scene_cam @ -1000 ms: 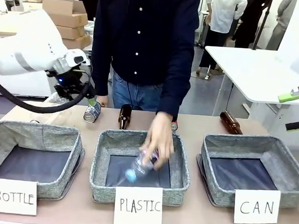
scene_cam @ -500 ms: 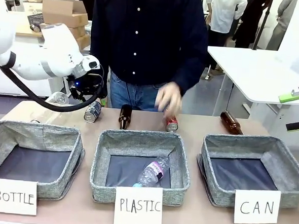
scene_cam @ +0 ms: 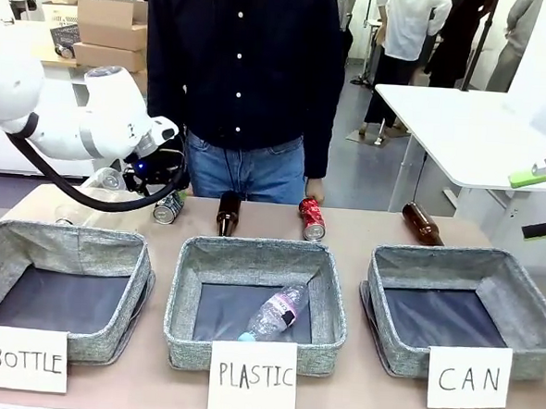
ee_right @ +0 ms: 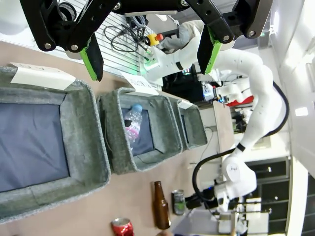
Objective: Sort the can waste into the basket.
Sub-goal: Pick up the can waste from the table and place it in the right Fabric basket.
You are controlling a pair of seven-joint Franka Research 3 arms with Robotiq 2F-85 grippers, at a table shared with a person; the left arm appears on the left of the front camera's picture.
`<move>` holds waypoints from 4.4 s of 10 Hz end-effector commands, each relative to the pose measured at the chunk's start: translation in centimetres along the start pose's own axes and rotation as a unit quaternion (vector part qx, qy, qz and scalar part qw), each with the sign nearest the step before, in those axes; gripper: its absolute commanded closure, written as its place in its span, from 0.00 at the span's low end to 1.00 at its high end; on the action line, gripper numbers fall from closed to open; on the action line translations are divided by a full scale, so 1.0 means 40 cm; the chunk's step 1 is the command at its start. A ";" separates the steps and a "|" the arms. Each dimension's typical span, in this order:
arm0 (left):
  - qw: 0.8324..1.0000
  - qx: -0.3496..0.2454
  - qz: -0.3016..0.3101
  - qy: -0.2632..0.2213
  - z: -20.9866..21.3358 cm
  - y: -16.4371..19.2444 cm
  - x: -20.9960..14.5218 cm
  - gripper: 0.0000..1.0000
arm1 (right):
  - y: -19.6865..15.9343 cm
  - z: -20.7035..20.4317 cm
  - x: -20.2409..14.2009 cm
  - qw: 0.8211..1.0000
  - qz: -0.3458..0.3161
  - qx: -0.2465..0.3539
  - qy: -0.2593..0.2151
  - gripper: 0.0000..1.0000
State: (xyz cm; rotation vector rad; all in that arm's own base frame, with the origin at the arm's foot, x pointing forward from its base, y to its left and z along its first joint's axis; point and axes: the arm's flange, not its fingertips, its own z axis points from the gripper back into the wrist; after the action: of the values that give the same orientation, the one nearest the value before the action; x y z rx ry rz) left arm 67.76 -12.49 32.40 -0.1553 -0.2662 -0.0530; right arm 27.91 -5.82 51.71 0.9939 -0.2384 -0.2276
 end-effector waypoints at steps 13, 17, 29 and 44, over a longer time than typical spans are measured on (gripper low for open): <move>0.999 -0.032 -0.001 0.027 -0.015 -0.028 -0.004 1.00 | 0.004 -0.002 0.006 1.000 0.011 0.010 -0.002 0.00; 0.986 -0.138 -0.075 0.051 0.302 0.022 -0.191 1.00 | 0.004 -0.002 0.006 1.000 0.011 0.010 -0.002 0.00; 0.829 -0.327 -0.446 -0.081 0.577 -0.005 -0.723 0.57 | 0.083 0.102 0.002 0.998 0.049 -0.033 -0.010 0.00; 0.566 -0.252 -0.759 -0.197 0.268 -1.325 -0.847 0.57 | -0.207 0.460 -0.121 0.990 -0.062 -0.050 -0.116 0.00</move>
State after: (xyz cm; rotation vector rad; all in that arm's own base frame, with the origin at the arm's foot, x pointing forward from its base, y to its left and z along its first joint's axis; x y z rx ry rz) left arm 29.05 -60.13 39.39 -0.5160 -0.7907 -1.9176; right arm 17.43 -23.26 53.80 0.8710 -0.3627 -0.4668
